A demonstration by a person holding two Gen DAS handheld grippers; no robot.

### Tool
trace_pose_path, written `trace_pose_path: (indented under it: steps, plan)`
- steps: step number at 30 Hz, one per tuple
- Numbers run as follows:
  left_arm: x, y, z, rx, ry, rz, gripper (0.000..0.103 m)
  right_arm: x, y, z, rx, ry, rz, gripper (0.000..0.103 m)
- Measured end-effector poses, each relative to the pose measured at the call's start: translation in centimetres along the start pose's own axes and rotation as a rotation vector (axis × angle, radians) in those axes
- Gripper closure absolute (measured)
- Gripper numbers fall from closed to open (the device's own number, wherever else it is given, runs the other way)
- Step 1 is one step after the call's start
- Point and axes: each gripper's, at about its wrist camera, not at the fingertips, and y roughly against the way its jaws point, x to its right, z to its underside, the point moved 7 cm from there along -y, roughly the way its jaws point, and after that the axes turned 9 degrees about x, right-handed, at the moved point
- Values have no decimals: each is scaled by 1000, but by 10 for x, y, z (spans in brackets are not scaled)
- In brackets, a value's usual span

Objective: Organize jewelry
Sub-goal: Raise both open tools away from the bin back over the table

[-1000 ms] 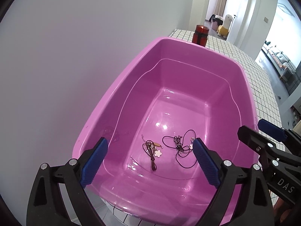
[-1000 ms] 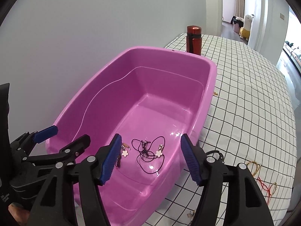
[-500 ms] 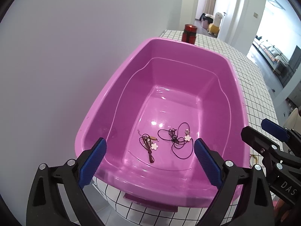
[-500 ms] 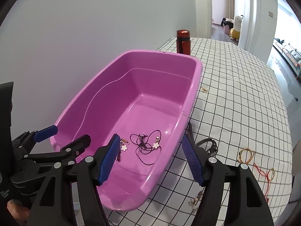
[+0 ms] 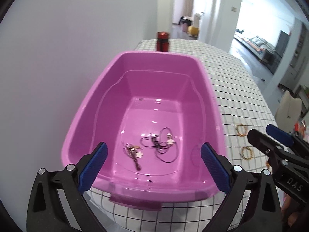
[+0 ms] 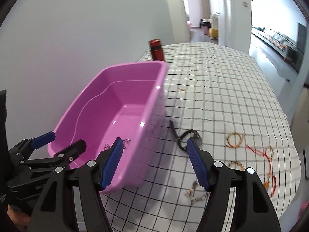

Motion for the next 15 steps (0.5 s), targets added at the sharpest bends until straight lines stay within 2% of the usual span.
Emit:
trace_pose_path:
  steps: [11, 15]
  plan:
    - [80, 19, 12, 27, -83, 146, 7, 79, 63, 37, 25, -98, 139, 38]
    - [115, 28, 21, 36, -104, 159, 6, 120, 85, 50, 25, -116, 167, 38]
